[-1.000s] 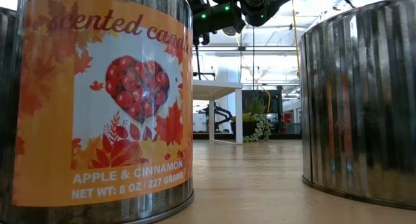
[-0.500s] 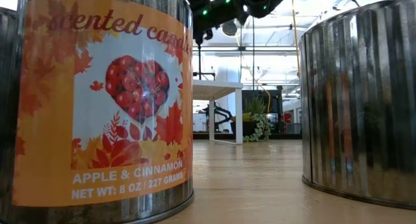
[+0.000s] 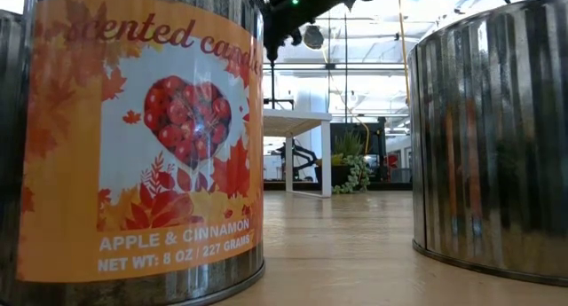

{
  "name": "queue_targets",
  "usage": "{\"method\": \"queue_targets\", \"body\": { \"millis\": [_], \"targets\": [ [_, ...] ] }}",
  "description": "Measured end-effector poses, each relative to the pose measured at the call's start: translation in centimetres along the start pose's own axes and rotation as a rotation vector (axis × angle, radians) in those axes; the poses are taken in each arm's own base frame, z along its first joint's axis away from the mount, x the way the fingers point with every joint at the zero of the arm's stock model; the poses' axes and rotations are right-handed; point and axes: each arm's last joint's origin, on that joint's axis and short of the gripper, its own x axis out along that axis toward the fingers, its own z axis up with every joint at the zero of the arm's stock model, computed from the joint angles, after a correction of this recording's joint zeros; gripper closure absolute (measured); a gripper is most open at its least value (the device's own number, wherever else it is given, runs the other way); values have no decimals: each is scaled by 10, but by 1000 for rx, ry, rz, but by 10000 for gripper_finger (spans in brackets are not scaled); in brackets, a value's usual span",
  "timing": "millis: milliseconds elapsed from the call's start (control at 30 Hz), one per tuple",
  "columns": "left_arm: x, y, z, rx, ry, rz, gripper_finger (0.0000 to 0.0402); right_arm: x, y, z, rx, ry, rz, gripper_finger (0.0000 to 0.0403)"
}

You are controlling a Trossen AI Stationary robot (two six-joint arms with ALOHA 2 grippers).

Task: Pick & Place candle stick holders
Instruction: Put the left orange scented candle on the shelf

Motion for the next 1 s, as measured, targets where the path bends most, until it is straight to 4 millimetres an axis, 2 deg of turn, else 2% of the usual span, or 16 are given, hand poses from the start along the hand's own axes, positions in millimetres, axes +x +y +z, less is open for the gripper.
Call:
{"method": "queue_targets", "body": {
  "millis": [100, 333, 467, 600, 733, 833, 1000],
  "targets": [
    [0, 0, 0, 1, 1, 0, 254, -8, 6, 3, -12, 25, 22, 246],
    [3, -5, -2, -6, 35, -44, 254, -48, 23, 7, -98, 201, 121, 257],
    [9, -15, -4, -12, 72, -60, 254, -73, 36, 14, -132, 245, 180, 263],
    [18, -30, -9, -24, 110, -47, 254, -96, 49, 10, -133, 348, 234, 270],
    [30, -48, -12, -63, 137, -61, 254, -114, 60, -14, -133, 419, 274, 285],
    [37, -66, -12, -111, 172, -173, 254, -129, 65, -47, -110, 464, 289, 298],
    [52, -93, -9, -190, 201, -349, 254, -153, 63, -83, 18, 322, 353, 318]
  ]
}}
